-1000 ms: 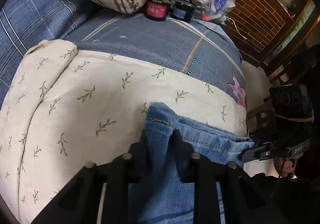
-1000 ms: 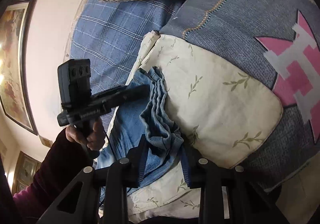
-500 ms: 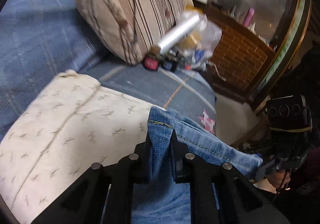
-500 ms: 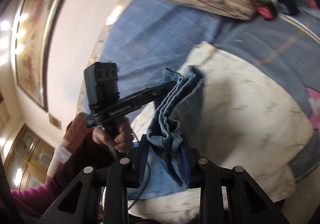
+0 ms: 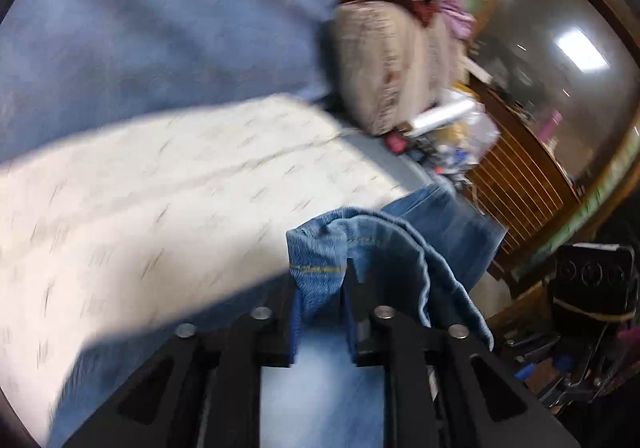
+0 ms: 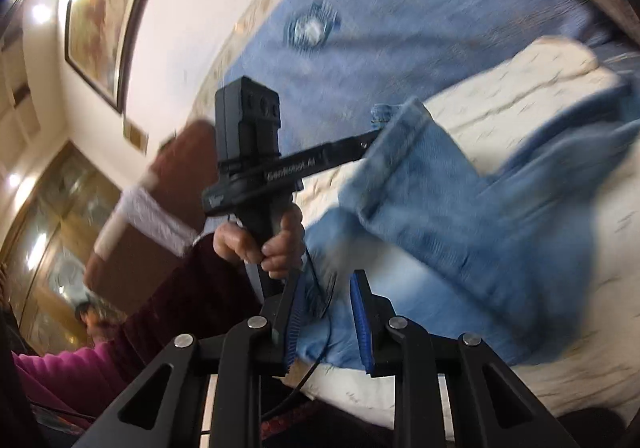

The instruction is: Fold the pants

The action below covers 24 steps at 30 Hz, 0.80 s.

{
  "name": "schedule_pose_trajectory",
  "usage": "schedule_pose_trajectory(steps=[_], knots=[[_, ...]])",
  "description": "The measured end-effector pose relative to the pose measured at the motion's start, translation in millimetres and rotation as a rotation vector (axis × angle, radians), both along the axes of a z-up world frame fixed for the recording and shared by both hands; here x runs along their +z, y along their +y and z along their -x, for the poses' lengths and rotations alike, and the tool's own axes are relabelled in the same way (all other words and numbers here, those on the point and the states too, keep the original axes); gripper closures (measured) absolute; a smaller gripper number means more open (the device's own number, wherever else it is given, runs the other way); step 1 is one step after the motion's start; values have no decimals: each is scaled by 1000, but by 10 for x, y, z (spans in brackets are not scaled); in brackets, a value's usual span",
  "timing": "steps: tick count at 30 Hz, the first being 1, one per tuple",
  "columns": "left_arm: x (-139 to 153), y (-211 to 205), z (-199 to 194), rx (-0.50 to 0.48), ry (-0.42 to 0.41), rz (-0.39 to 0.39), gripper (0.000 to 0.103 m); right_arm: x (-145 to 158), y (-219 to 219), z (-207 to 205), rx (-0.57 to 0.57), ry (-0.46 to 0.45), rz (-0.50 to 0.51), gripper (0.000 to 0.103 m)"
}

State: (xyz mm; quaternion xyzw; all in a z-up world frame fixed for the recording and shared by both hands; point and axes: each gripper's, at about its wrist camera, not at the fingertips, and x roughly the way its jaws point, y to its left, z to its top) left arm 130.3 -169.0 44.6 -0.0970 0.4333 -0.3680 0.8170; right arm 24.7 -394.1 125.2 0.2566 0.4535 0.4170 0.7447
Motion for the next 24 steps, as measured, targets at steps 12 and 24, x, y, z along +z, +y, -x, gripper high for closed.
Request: schedule_pose_trajectory(steps=[12,24], knots=[[-199,391,500,175,88,-77,32,-487,267,-42,168,152,172,74],[-529,69,767,244,292,79,18,-903,-2270,-271,-584,339,13,28]])
